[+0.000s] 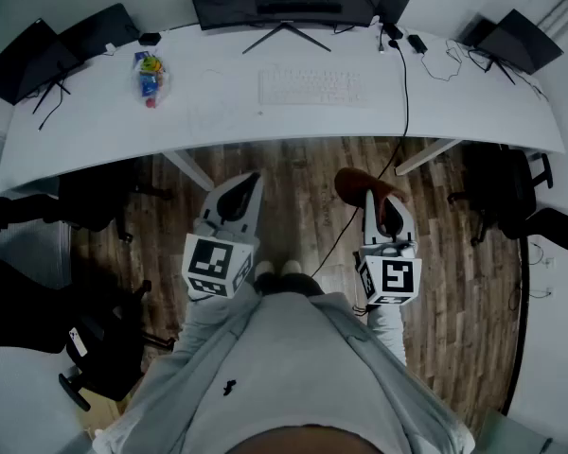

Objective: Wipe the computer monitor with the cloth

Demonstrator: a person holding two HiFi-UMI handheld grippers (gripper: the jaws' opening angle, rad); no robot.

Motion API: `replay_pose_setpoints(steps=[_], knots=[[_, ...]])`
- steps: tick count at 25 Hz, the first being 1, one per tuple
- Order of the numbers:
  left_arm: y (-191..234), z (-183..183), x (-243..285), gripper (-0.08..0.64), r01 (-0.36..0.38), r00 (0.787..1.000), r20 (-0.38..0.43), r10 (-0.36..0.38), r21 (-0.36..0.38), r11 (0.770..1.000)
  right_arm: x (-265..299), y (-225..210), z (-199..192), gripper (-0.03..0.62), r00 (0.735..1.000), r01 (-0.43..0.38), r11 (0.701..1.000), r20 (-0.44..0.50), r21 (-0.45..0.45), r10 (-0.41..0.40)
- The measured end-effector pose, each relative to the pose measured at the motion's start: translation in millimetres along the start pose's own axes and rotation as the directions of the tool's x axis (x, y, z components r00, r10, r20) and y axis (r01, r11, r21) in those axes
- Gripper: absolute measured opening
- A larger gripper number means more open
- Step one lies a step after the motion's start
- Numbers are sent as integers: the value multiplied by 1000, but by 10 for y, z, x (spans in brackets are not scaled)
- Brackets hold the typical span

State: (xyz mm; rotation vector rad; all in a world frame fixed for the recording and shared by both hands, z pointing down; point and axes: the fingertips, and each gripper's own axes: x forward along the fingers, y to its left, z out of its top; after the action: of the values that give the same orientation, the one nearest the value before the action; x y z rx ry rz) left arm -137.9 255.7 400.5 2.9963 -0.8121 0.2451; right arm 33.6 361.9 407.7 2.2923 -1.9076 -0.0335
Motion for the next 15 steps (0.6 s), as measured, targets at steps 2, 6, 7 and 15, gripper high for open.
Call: replay_pose_setpoints(steps=[2, 6, 7, 15], knots=[[-30, 9, 26, 20, -1, 1000, -1, 1, 1, 1000, -6, -49, -13, 38, 1000, 8, 1000, 1, 5, -8], [-97, 23, 89, 20, -4, 1000, -4, 4, 4, 1000, -16, -153, -69, 38, 1000, 12, 1000, -2, 24, -12], [-111, 30, 108, 20, -5, 1000, -3, 5, 6, 1000, -15, -177, -77, 38, 1000, 10, 999, -1, 30, -10], [-208, 75, 158, 20, -30, 1000, 10, 30, 27, 999, -29, -305, -120, 38, 1000, -6, 999, 24, 54, 4]])
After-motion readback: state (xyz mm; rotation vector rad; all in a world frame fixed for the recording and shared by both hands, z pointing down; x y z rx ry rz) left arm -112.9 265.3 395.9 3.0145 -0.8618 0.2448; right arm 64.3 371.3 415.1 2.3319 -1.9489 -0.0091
